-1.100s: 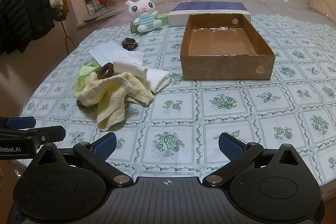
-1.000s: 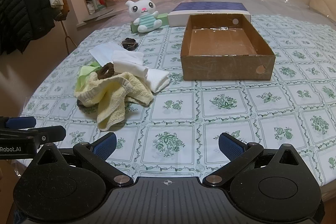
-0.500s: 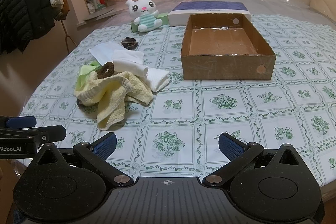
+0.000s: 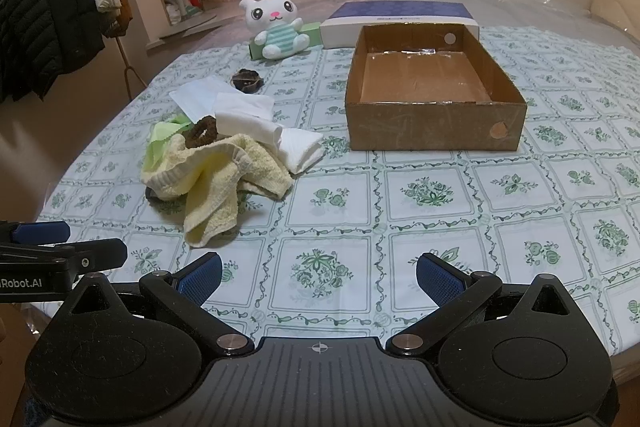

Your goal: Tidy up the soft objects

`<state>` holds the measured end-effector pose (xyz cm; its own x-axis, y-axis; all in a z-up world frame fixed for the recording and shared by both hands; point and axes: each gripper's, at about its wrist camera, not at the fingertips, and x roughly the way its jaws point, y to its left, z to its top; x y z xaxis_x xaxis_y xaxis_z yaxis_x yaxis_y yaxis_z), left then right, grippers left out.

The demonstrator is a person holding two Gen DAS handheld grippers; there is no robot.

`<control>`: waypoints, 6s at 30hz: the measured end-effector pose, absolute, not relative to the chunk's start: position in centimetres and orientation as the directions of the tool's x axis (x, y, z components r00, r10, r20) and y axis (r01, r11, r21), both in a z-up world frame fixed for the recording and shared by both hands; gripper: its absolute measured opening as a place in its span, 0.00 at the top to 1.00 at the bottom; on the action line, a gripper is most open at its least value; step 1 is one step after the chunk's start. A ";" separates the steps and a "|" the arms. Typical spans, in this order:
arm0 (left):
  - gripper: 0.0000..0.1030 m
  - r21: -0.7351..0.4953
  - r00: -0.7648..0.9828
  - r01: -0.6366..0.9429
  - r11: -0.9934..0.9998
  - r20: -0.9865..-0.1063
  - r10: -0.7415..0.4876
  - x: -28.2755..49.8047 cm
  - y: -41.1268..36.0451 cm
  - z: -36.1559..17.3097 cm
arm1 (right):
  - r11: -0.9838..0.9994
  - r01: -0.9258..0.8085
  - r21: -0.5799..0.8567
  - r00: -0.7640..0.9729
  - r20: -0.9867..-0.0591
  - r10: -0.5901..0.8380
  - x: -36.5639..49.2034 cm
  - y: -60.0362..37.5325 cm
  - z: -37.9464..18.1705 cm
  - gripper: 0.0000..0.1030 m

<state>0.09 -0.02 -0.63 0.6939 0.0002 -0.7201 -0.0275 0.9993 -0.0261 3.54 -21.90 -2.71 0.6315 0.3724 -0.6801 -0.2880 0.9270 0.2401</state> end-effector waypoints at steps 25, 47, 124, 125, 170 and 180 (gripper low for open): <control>0.10 -0.027 0.691 -0.029 0.999 -0.723 0.000 0.2 0.2 -1.3 | 0.926 -0.290 0.240 0.628 -0.683 0.374 3.6 -21.8 -2.9 0.00; 0.10 -0.032 0.691 -0.040 0.999 -0.723 0.004 1.3 1.2 -1.7 | 0.926 -0.290 0.241 0.634 -0.676 0.375 4.4 -21.6 -3.2 0.00; 0.87 -0.123 0.742 0.080 0.989 -0.655 -0.142 17.5 6.6 -4.7 | 0.770 -0.556 0.311 0.563 -0.540 0.625 20.5 -14.0 -7.0 0.35; 0.87 -0.119 0.749 0.070 0.990 -0.649 -0.131 17.3 6.7 -4.4 | 0.771 -0.561 0.300 0.564 -0.544 0.622 20.5 -13.7 -7.1 0.35; 0.88 -0.074 0.780 0.172 0.982 -0.599 -0.182 21.0 0.4 -0.4 | 0.840 -0.456 0.293 0.751 -0.380 0.540 23.7 -25.1 -0.3 0.89; 0.88 -0.133 0.743 0.300 0.945 -0.589 -0.319 27.8 -7.9 -0.3 | 0.906 -0.315 0.282 0.814 -0.410 0.411 27.7 -30.8 -1.7 0.88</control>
<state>27.78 -7.94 -0.34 0.7428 -0.3191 -0.5886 0.3001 0.9445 -0.1334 27.68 -30.80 -1.71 0.8141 0.4109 -0.4104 -0.3150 0.9061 0.2823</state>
